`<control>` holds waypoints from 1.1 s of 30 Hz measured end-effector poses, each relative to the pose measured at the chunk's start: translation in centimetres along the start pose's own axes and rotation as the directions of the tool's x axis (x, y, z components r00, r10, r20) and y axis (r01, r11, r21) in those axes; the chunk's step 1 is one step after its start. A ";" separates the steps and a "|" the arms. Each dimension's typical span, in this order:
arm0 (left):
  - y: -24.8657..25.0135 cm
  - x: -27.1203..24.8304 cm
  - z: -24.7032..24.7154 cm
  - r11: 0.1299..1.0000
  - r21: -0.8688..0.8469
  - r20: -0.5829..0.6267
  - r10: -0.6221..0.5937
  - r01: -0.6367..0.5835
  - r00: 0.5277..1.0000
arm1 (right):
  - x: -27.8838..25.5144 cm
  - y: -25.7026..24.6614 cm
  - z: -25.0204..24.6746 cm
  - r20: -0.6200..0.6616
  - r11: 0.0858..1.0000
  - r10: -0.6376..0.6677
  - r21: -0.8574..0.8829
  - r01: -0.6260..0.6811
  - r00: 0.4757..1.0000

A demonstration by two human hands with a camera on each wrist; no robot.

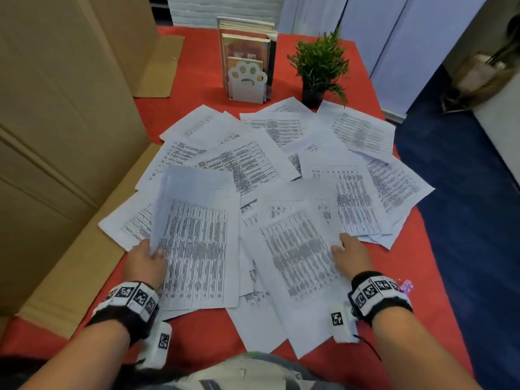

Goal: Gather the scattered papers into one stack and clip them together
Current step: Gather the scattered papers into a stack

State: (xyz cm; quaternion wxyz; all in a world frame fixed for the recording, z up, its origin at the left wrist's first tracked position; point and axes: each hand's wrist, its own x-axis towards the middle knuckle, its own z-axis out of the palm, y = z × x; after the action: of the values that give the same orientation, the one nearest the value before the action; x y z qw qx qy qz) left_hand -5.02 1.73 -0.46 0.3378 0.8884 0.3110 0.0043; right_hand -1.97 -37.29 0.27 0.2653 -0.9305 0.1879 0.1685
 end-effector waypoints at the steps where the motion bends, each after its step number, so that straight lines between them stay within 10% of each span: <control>1: -0.1 -0.2 -0.2 1.000 -0.012 0.007 -0.005 0.005 1.000 | -0.2 -0.3 0.4 0.013 1.000 -0.010 0.021 0.010 1.000; 11: -0.1 -1.3 1.1 0.984 -0.175 0.134 -0.007 0.030 0.991 | -2.0 -3.8 2.7 0.156 0.994 -0.085 0.082 0.072 0.984; 23: 0.5 1.4 -4.7 0.970 -0.229 -0.157 -0.116 0.078 0.981 | 1.0 -0.6 -4.3 -0.189 0.883 0.097 0.470 0.003 0.977; 33: 2.6 -1.5 1.5 0.952 -0.280 0.314 -0.032 0.125 0.949 | 1.4 -3.0 0.6 0.096 0.780 0.027 0.621 -0.081 0.995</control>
State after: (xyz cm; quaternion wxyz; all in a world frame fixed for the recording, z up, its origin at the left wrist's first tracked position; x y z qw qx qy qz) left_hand -4.52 -1.48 0.25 0.5108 0.8043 0.2863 -0.1005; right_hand 0.49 -34.93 0.50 0.5606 -0.7769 0.2485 0.1426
